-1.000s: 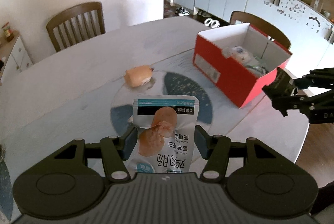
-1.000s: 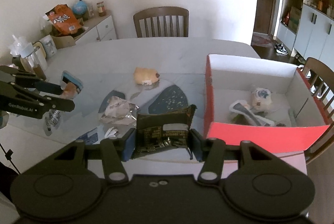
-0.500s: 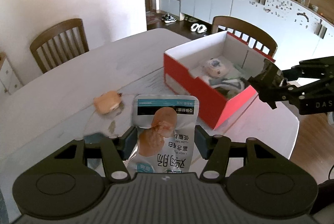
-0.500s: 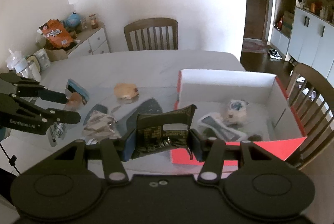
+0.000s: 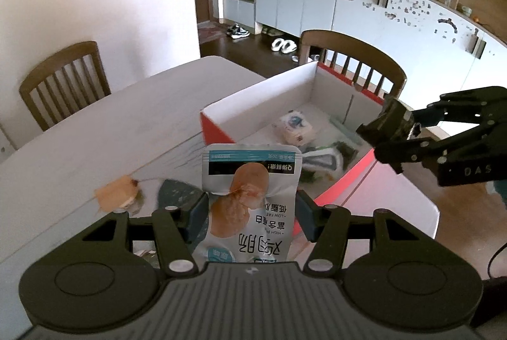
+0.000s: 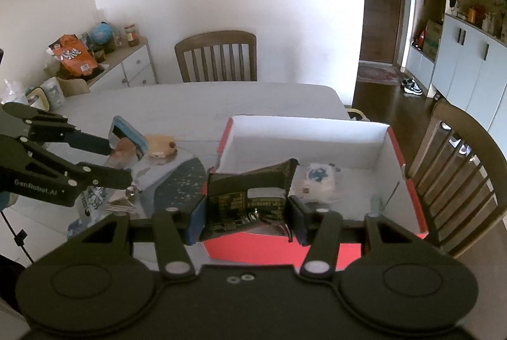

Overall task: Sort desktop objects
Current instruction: 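Carry the dark packet and white sausage packet over the red shoebox with both tools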

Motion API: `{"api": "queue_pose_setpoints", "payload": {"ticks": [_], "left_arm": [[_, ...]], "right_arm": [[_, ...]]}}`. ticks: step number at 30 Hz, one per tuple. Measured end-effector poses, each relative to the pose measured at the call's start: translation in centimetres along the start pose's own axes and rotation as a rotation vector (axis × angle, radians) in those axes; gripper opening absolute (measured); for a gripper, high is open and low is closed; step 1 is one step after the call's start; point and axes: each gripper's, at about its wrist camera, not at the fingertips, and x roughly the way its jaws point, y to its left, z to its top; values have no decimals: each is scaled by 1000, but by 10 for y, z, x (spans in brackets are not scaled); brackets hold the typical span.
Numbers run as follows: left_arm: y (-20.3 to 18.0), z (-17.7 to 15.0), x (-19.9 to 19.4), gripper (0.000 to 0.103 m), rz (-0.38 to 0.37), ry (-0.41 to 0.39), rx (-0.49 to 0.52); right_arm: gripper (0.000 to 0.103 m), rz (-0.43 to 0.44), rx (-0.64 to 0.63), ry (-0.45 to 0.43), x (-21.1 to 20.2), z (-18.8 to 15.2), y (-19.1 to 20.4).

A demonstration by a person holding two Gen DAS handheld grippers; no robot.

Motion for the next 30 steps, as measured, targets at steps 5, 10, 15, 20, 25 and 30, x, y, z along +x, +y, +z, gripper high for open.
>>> {"api": "queue_pose_setpoints", "payload": {"ticks": [5, 10, 15, 20, 25, 30], "left_arm": [[-14, 18, 15, 58, -9, 1, 4], [-28, 32, 31, 58, -19, 3, 17], [-40, 46, 51, 58, -26, 13, 34], [-51, 62, 74, 58, -22, 25, 57], [-55, 74, 102, 58, 5, 53, 65], [-50, 81, 127, 58, 24, 93, 53]], "right_arm": [[53, 0, -10, 5, 1, 4, -19], [53, -5, -5, 8, 3, 4, -37], [53, -12, -4, 10, 7, 7, -56], [54, -17, -4, 16, 14, 9, -72], [54, -18, -10, 34, 30, 11, -85], [54, -14, -18, 62, 48, 13, -95]]}}
